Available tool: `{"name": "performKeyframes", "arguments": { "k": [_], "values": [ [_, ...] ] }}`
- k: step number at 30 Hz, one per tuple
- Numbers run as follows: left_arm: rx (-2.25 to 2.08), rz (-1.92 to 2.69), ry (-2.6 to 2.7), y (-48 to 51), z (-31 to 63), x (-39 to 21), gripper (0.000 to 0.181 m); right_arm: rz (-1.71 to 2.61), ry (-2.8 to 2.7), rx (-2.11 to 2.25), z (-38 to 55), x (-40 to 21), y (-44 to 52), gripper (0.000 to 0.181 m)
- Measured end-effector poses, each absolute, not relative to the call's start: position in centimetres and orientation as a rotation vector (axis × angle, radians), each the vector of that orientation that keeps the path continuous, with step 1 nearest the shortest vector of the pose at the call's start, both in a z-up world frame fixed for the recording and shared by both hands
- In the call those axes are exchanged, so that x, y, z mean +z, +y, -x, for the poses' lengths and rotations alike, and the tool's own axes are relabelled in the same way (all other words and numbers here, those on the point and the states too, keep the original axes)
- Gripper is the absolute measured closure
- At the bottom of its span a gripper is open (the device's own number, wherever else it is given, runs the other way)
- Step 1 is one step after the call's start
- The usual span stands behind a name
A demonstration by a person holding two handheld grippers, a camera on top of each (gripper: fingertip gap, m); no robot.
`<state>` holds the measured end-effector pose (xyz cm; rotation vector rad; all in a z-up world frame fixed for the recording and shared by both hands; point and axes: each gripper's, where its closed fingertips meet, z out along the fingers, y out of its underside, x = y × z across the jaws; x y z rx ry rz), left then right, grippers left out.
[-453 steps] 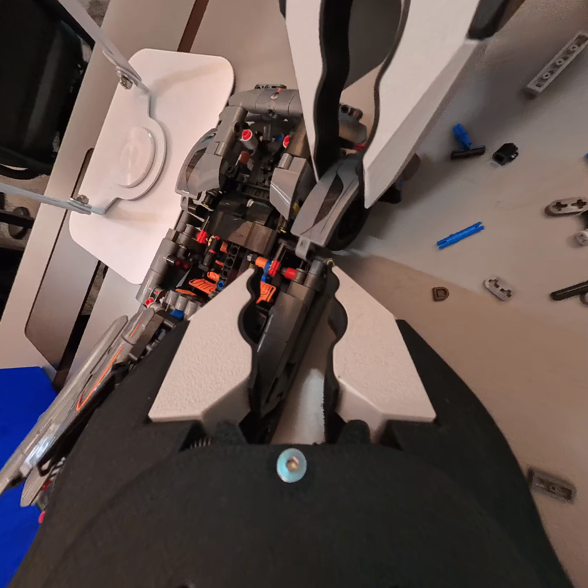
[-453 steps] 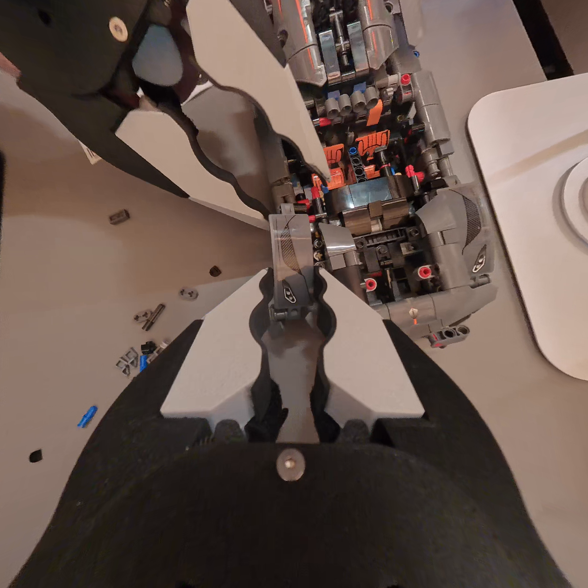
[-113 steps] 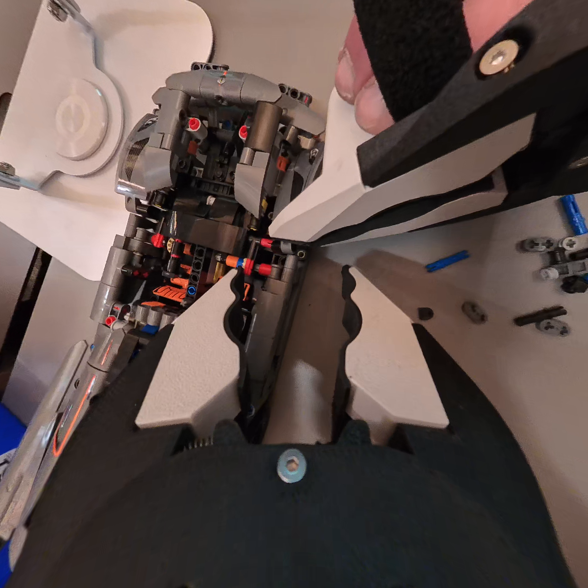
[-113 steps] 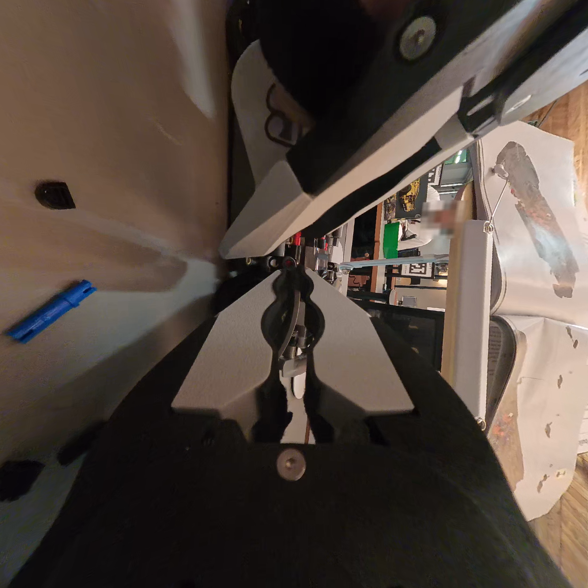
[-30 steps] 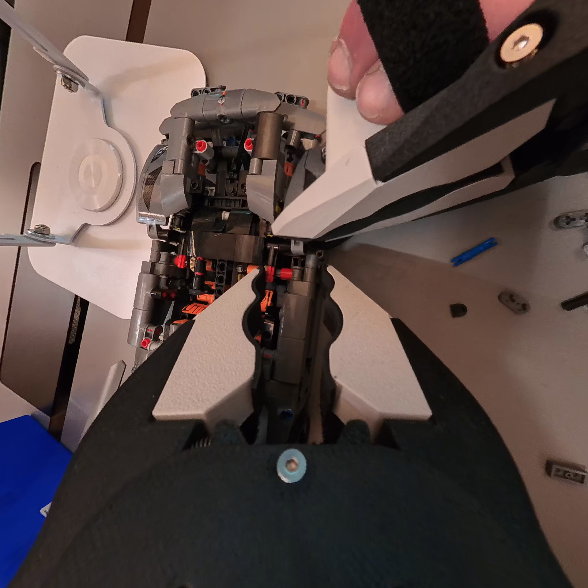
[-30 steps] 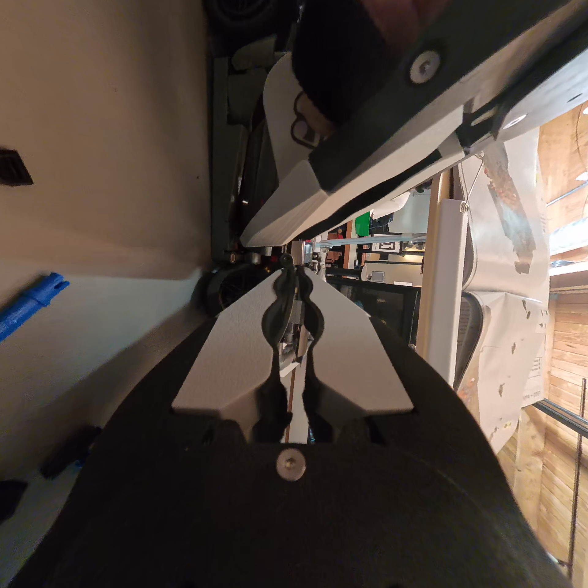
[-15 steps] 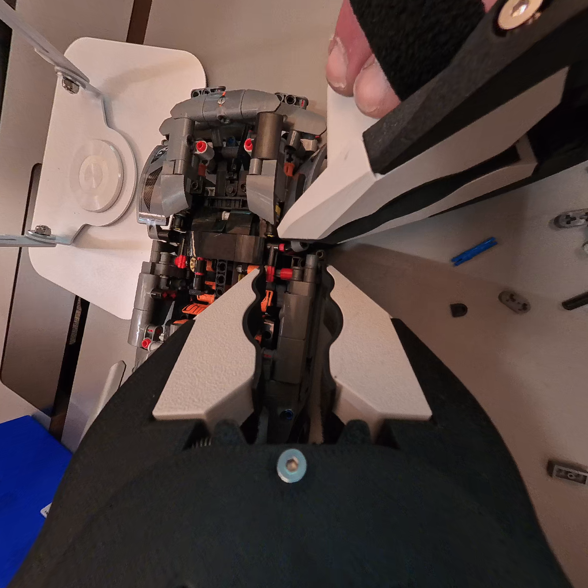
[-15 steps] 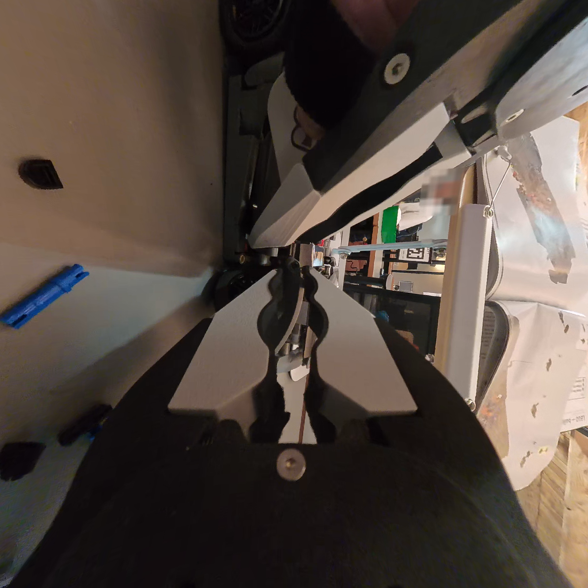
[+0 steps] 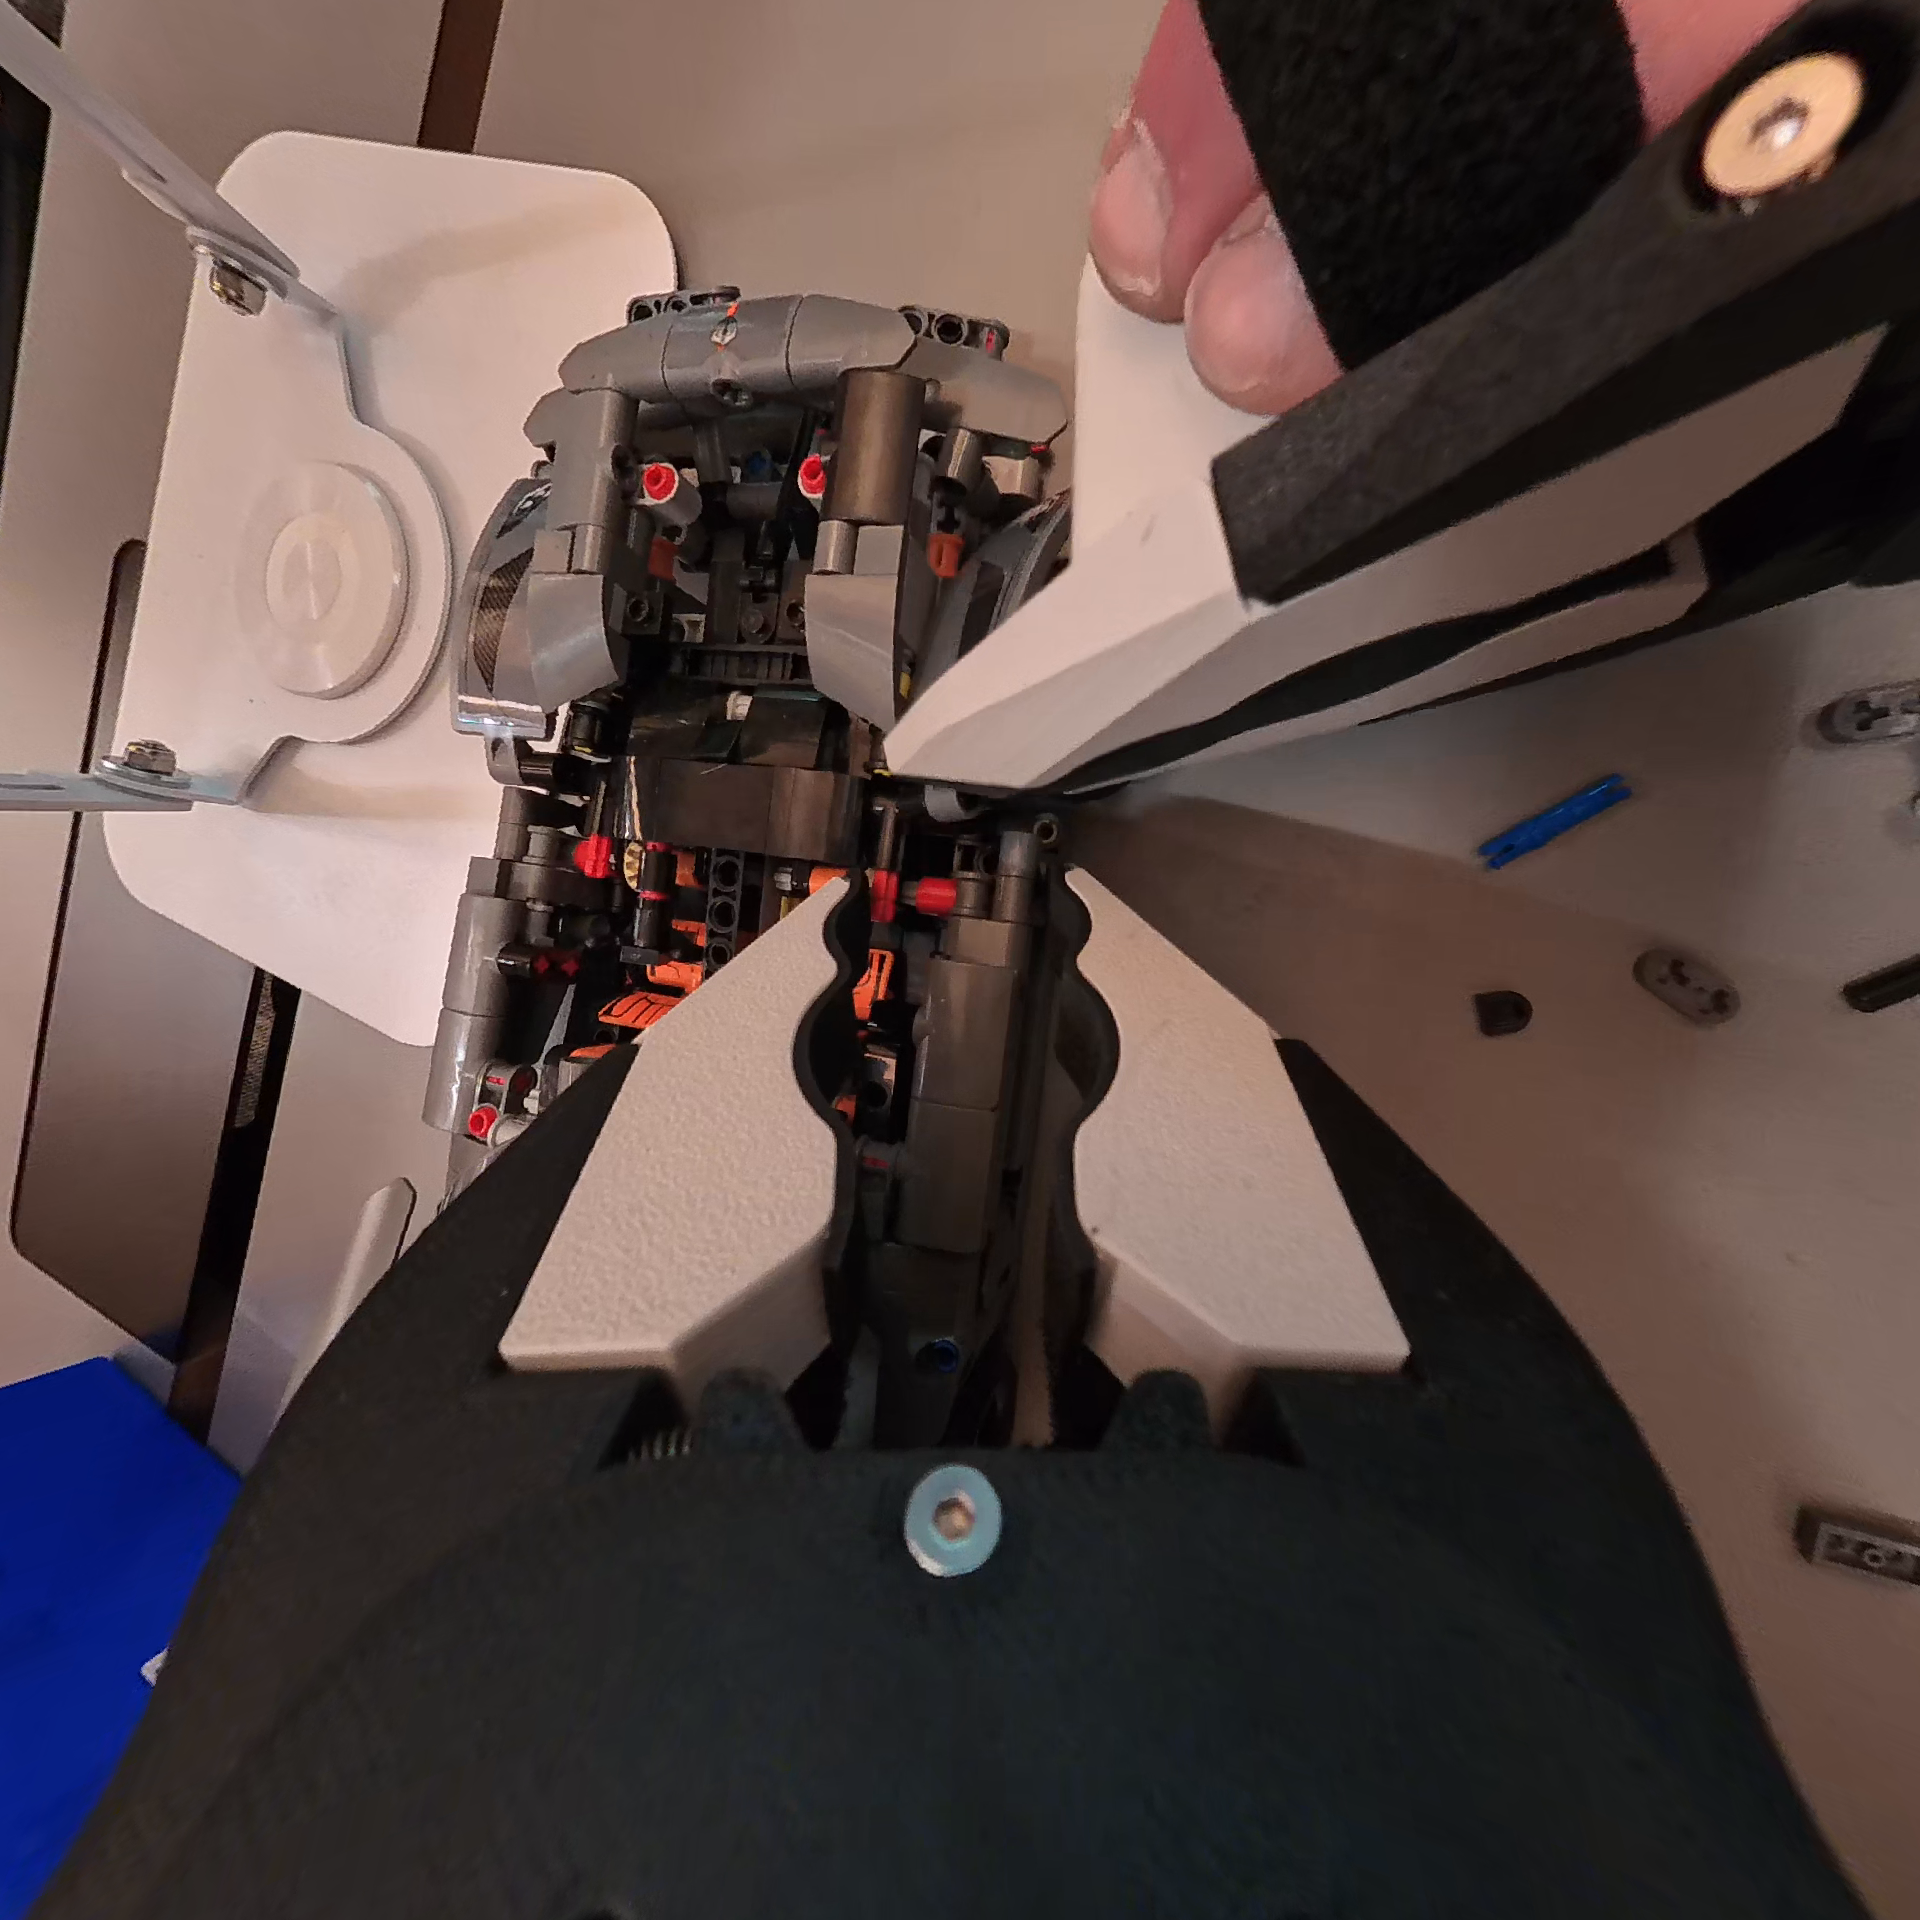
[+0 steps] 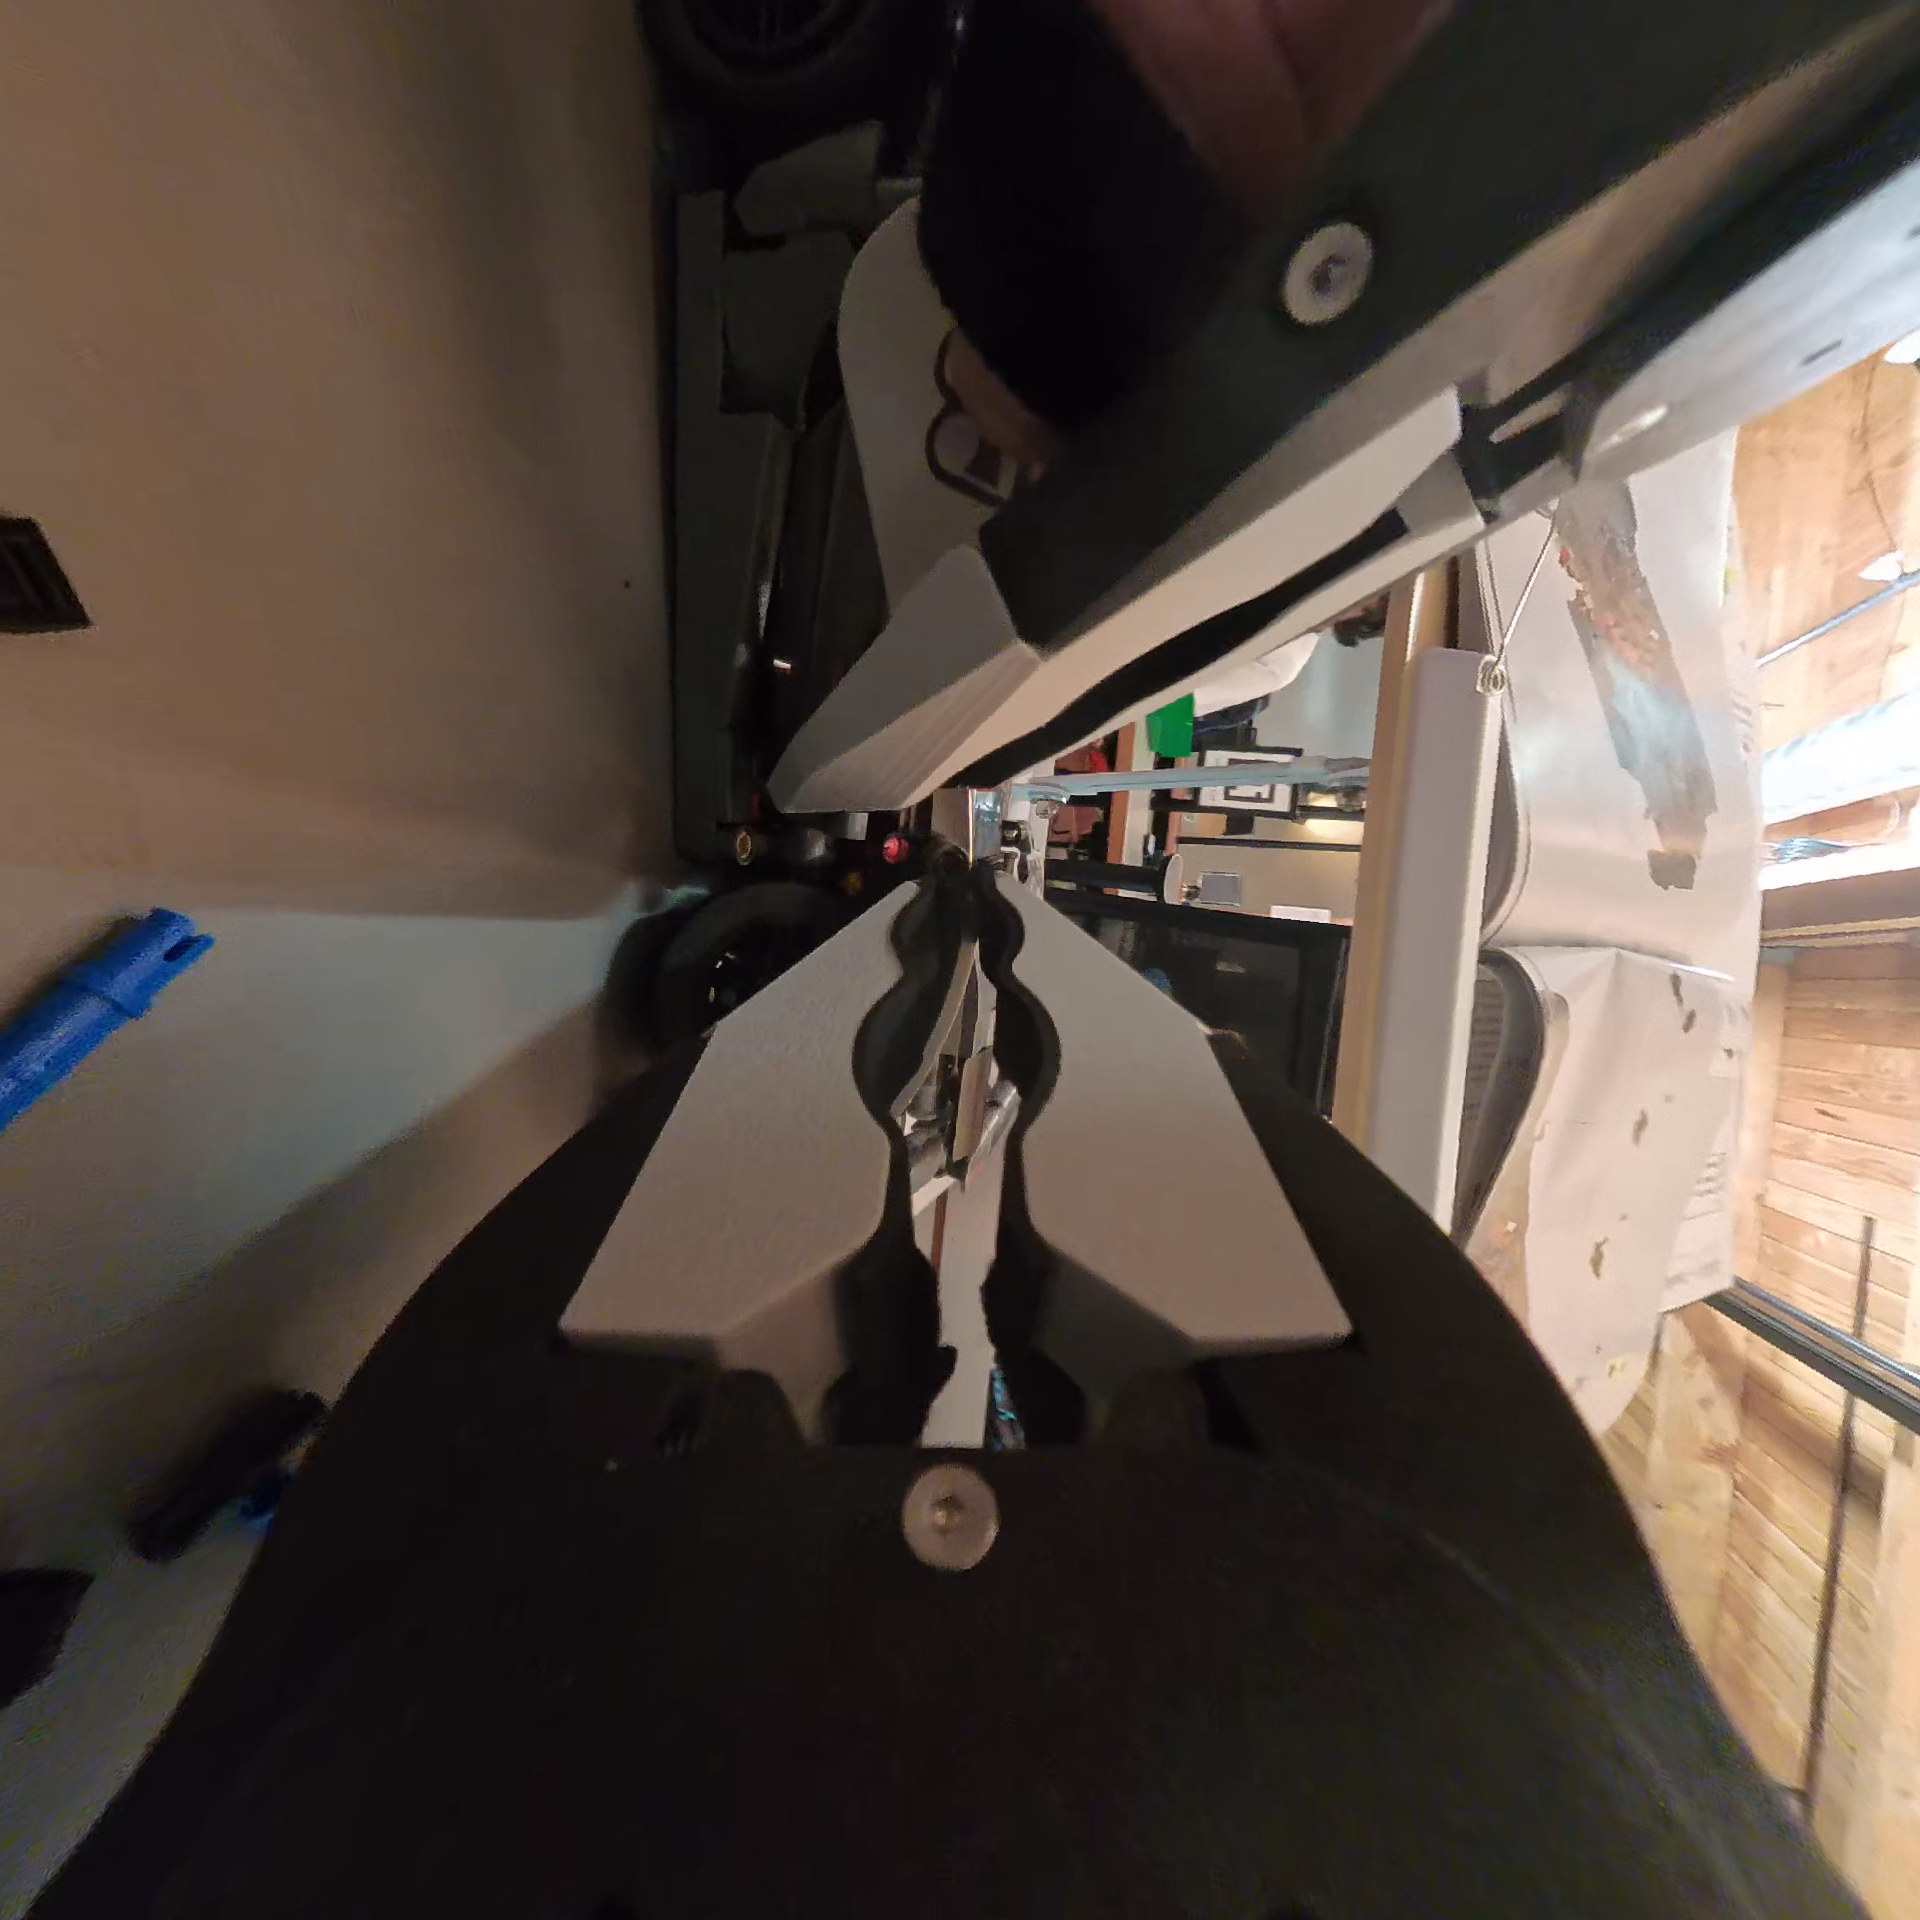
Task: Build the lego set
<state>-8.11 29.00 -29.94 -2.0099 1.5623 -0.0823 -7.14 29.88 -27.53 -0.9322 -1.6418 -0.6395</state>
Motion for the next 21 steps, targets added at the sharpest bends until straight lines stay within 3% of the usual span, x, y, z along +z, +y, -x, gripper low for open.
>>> {"name": "performKeyframes", "arguments": {
  "k": [16, 21],
  "values": [
    [-0.14, 2.014, 1.568, 28.8, 7.9, -29.5, 0.15, 0.912, -1.669, -0.671, 7.1, -27.8, 29.6, 0.169],
    [-0.182, 2.008, 1.566, 28.6, 8.0, -28.6, 0.143, 0.939, -1.67, -0.61, 6.7, -27.4, 29.7, 0.181]
  ]
}}
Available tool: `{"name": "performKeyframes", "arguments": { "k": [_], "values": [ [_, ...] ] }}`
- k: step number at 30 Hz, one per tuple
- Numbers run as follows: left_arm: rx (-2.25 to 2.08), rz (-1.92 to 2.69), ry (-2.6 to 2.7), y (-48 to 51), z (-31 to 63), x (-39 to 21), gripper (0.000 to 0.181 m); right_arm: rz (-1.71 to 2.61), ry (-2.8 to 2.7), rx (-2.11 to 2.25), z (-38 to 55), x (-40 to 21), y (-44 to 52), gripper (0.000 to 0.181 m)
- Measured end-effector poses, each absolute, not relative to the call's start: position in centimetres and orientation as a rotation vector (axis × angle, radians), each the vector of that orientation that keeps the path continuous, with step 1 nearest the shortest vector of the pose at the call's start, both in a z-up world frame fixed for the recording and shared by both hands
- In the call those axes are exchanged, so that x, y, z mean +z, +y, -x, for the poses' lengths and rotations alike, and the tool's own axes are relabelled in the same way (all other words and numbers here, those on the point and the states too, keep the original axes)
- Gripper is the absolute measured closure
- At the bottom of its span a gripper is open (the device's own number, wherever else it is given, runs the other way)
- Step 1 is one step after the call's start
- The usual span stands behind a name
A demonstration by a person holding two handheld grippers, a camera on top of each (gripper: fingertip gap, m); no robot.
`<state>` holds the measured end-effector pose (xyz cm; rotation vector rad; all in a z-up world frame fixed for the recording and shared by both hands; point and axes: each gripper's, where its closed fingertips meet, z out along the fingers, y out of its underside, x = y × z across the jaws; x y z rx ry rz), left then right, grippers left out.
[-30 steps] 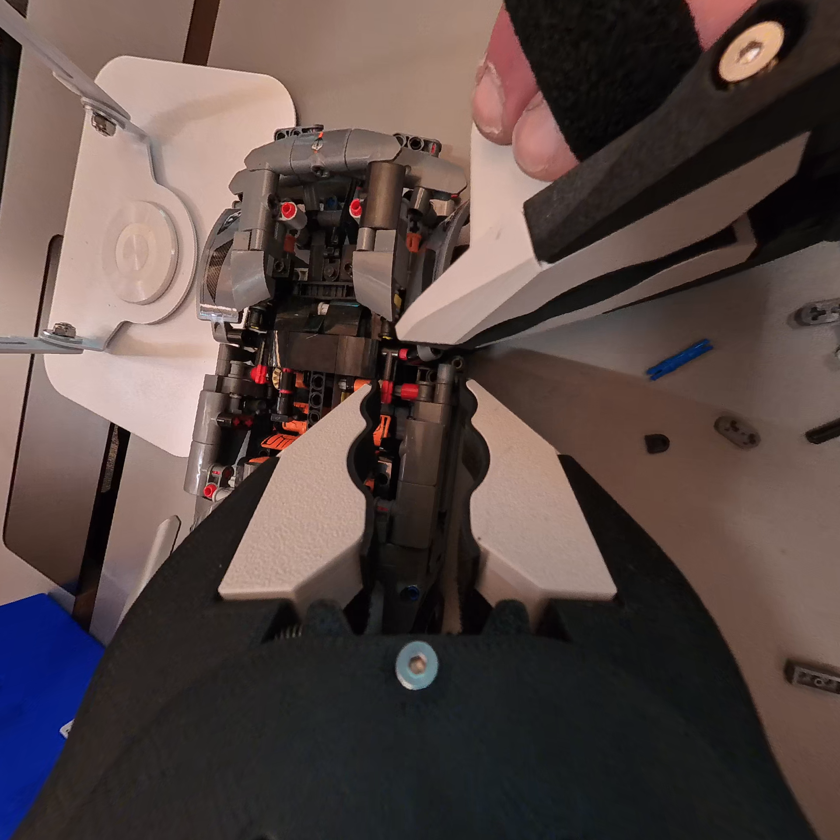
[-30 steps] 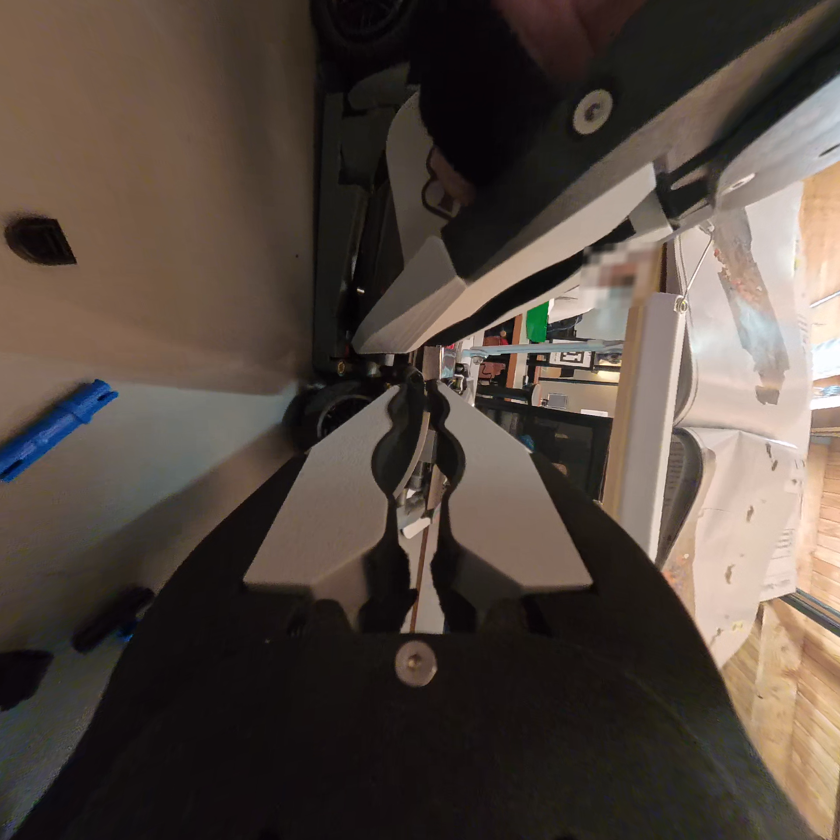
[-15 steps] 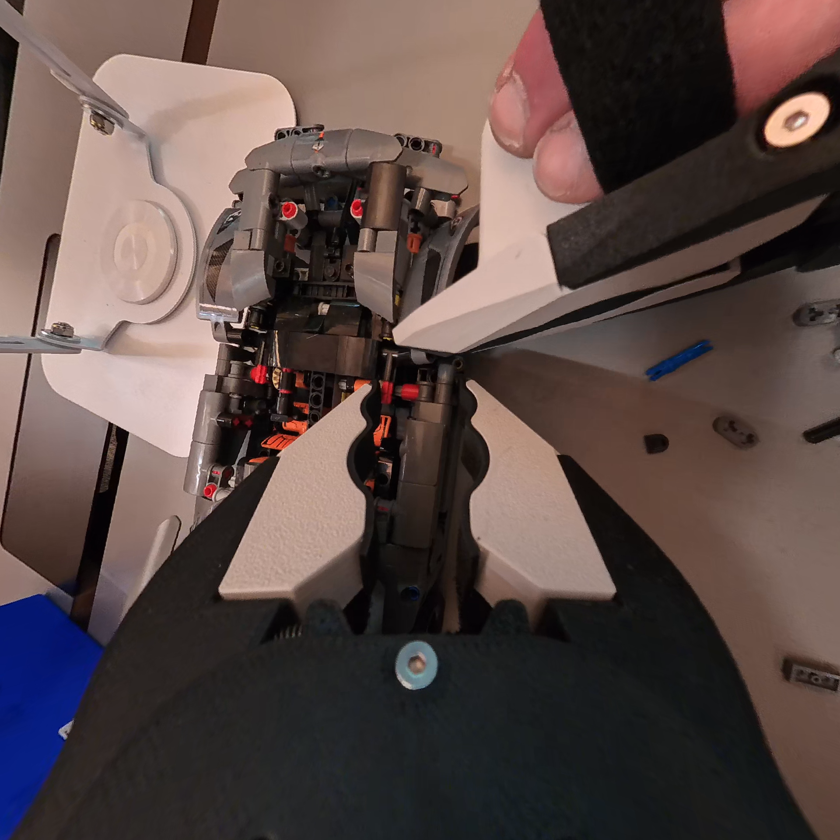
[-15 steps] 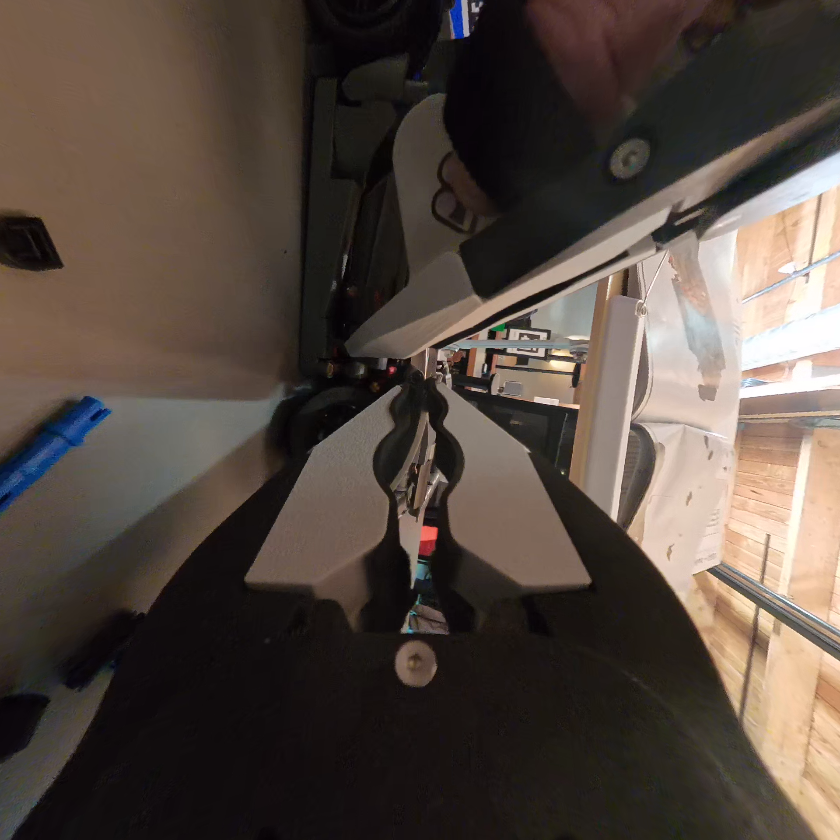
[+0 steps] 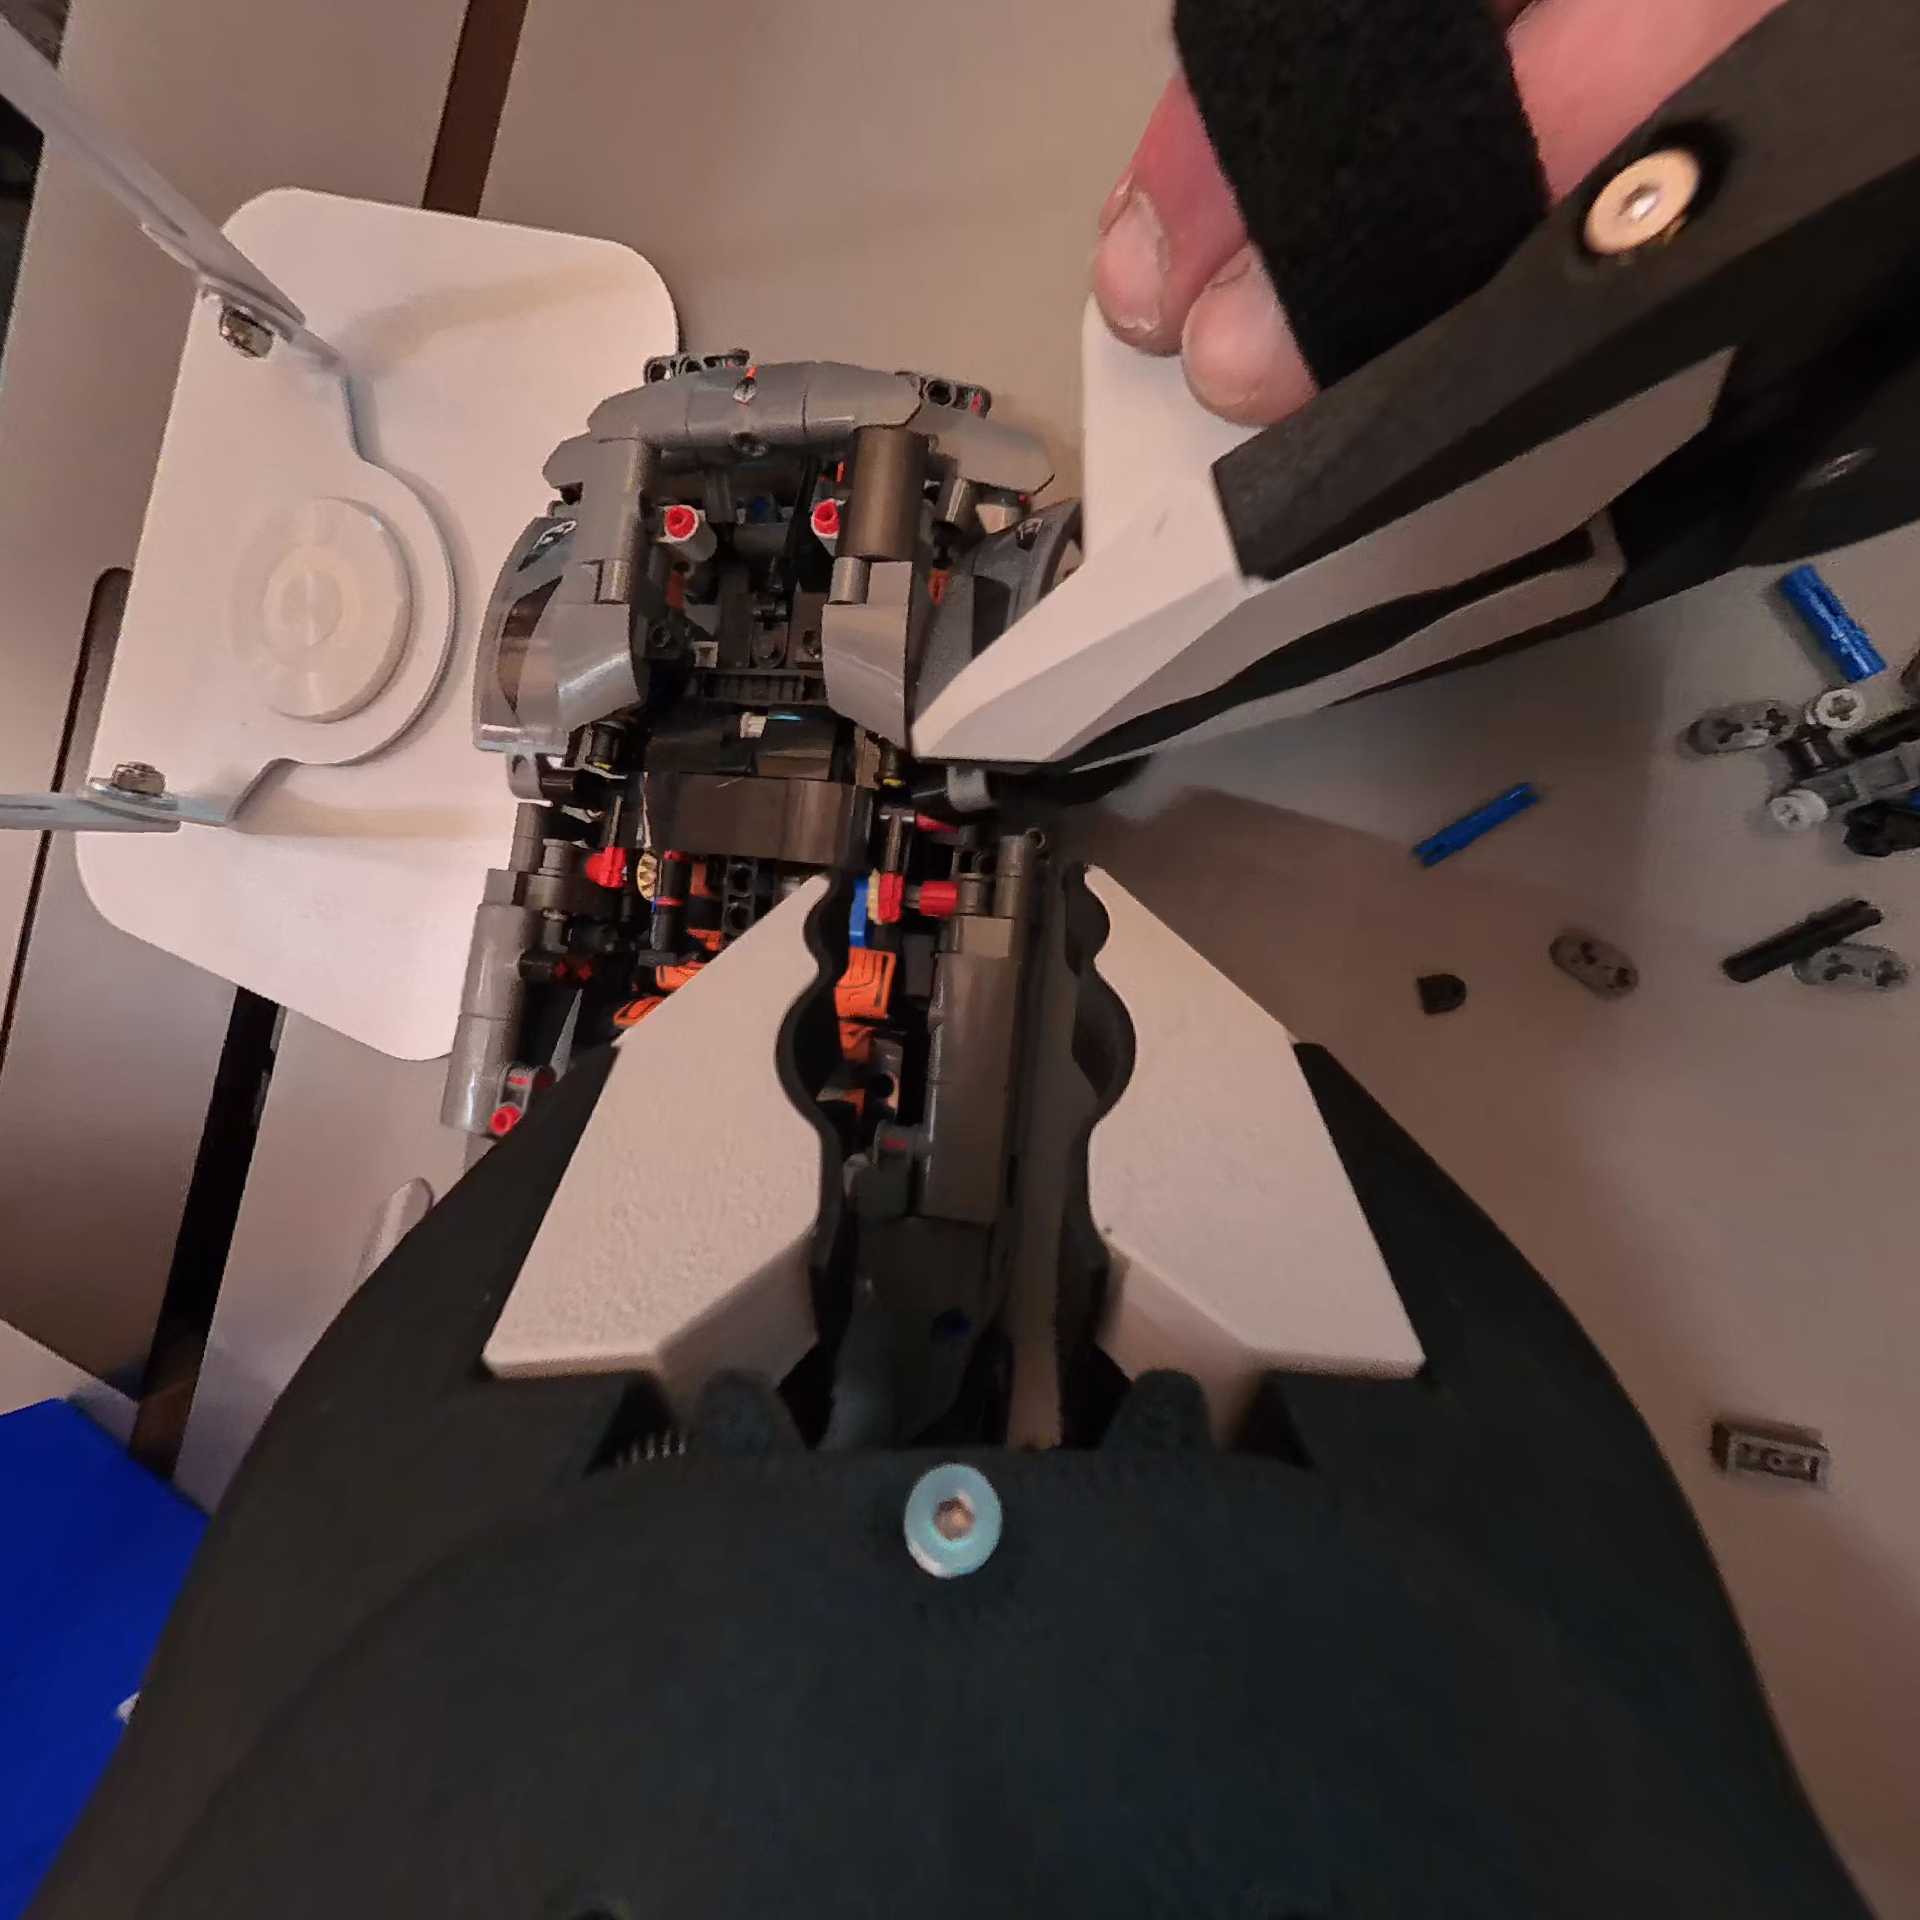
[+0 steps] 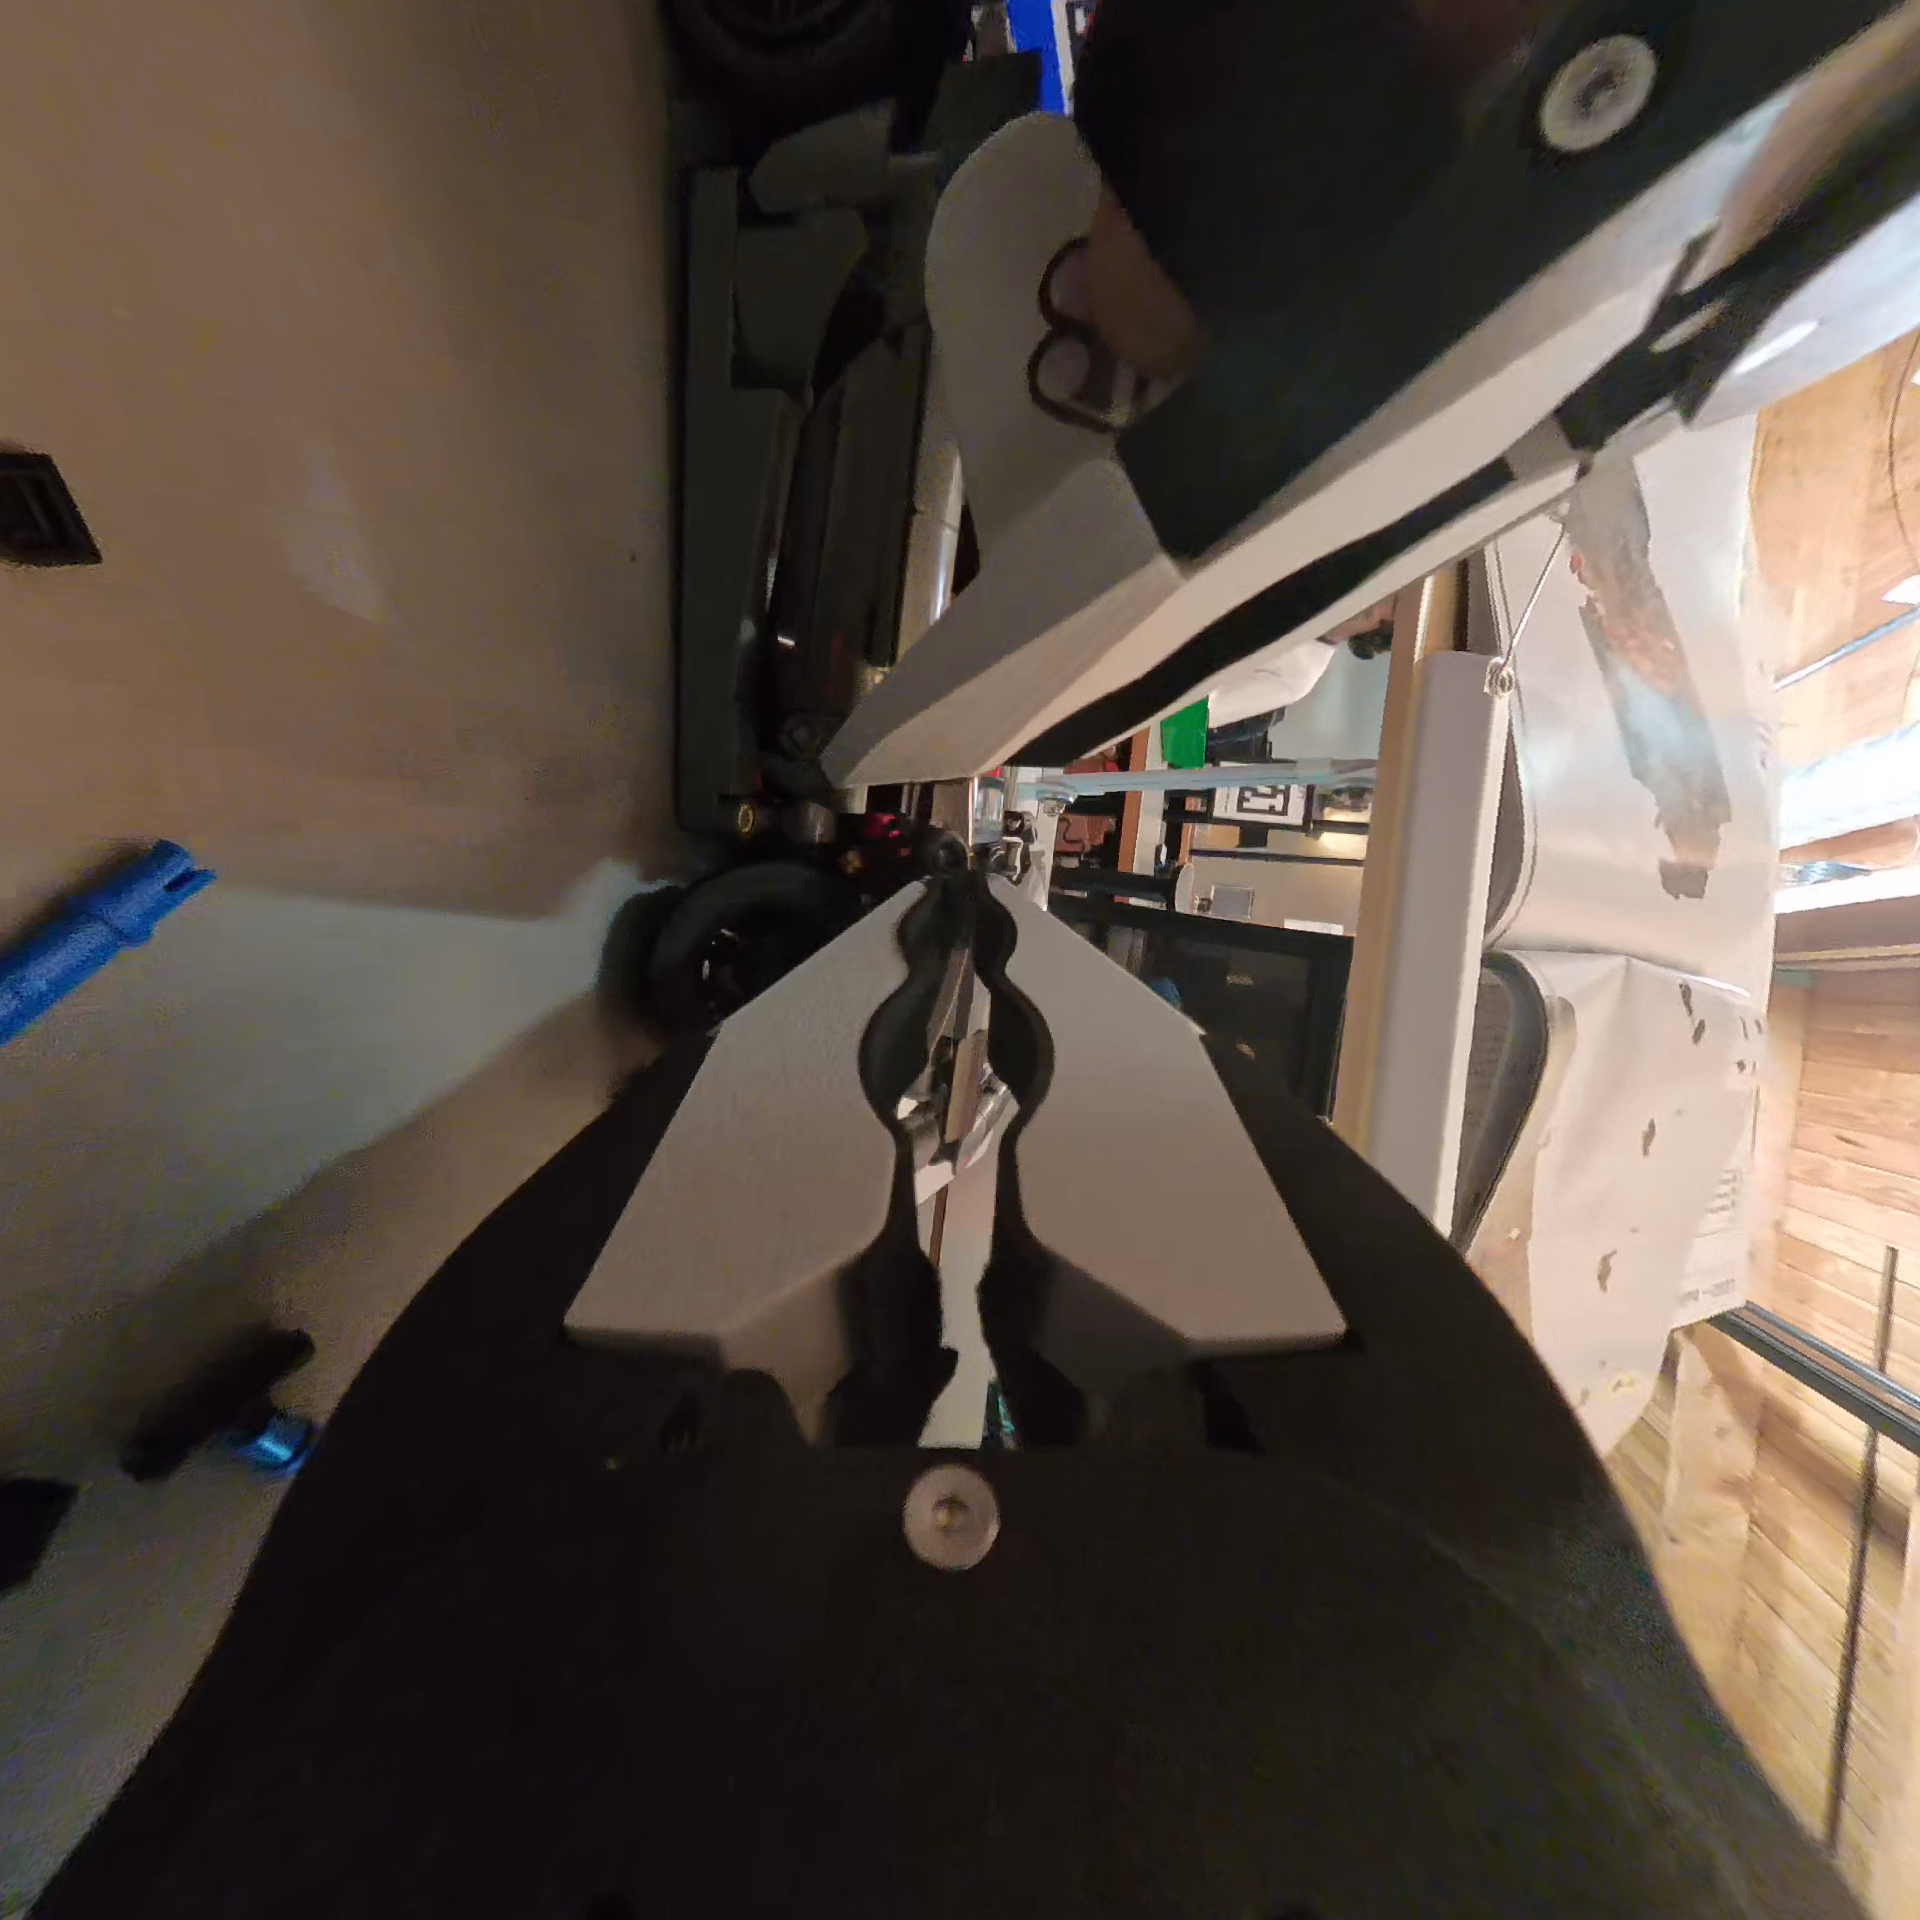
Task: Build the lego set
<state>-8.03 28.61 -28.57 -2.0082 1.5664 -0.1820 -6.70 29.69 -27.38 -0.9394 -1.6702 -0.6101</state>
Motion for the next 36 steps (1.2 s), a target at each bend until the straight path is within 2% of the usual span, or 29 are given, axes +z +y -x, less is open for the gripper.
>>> {"name": "performKeyframes", "arguments": {
  "k": [5, 7, 12, 15, 19, 30, 36],
  "values": [
    [-0.165, 2.005, 1.52, 29.7, 9.0, -27.4, 0.15, 0.983, -1.687, -0.551, 6.3, -27.4, 29.9, 0.181],
    [-0.036, 1.958, 1.548, 30.7, 9.7, -26.7, 0.156, 0.997, -1.698, -0.55, 6.1, -27.7, 30.1, 0.181],
    [0.182, 1.751, 1.773, 31.1, 8.8, -26.6, 0.157, 1.01, -1.705, -0.52, 6.0, -27.7, 30.1, 0.18],
    [0.349, 1.635, 1.921, 31.6, 9.4, -27.4, 0.151, 1.013, -1.706, -0.508, 6.1, -27.8, 30.1, 0.18],
    [0.329, 1.635, 1.95, 32.1, 9.3, -27.9, 0.138, 1.023, -1.704, -0.493, 6.0, -27.8, 30.1, 0.181],
    [0.447, 1.377, 2.111, 32.5, 8.5, -27.3, 0.121, 1.042, -1.708, -0.463, 6.1, -27.9, 30.2, 0.181],
    [0.364, 1.408, 2.11, 33.4, 8.3, -26.7, 0.091, 1.049, -1.712, -0.448, 6.2, -27.9, 30.2, 0.181]
  ]
}}
